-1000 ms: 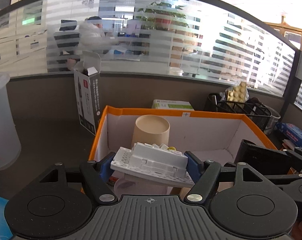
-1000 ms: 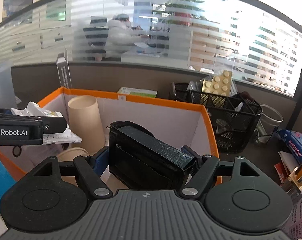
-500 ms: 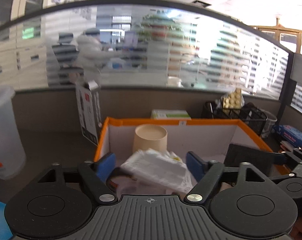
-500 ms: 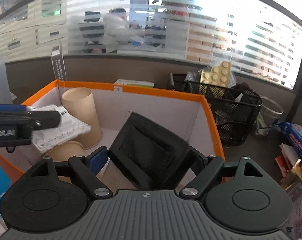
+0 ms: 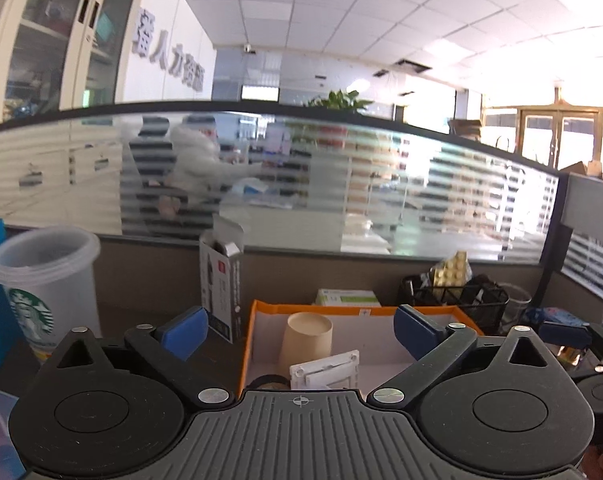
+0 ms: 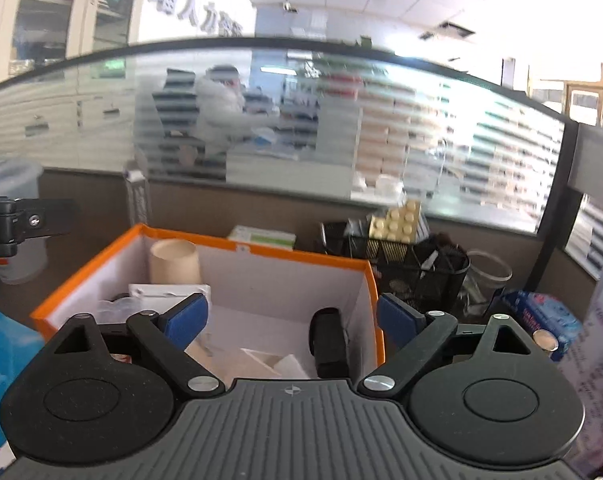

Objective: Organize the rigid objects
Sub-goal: 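Open left tool to release the socket panel while right tool releases the black case, then withdraw both open tools up and away from the orange box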

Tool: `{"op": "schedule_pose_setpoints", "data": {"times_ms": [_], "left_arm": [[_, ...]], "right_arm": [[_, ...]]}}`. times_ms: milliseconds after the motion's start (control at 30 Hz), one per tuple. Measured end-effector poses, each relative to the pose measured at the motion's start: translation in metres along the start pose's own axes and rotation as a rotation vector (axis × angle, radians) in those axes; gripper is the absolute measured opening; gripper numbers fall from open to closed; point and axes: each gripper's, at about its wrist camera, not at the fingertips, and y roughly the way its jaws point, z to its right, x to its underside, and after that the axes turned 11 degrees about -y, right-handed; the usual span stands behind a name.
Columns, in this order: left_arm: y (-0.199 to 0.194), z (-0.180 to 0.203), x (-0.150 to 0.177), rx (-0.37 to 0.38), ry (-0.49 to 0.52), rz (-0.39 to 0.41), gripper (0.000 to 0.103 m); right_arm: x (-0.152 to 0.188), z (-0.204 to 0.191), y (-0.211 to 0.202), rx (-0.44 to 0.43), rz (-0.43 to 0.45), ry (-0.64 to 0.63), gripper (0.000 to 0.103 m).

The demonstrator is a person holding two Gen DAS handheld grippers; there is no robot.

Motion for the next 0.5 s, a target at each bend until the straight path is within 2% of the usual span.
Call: {"op": "schedule_pose_setpoints", "data": {"times_ms": [100, 267, 367, 500], "left_arm": [[-0.017, -0.001, 0.004, 0.003, 0.001, 0.018, 0.103], [-0.039, -0.007, 0.019, -0.005, -0.002, 0.031, 0.103], [-0.045, -0.011, 0.027, -0.023, -0.005, 0.026, 0.103], [-0.048, -0.017, 0.037, -0.041, -0.008, 0.011, 0.103]], "right_arm": [[0.0, -0.008, -0.02, -0.005, 0.026, -0.009, 0.092], [0.01, -0.021, -0.05, -0.012, 0.069, -0.004, 0.099], [0.021, -0.031, -0.062, -0.008, 0.096, -0.003, 0.103], [0.034, -0.043, -0.067, 0.004, 0.101, -0.002, 0.103]]}}
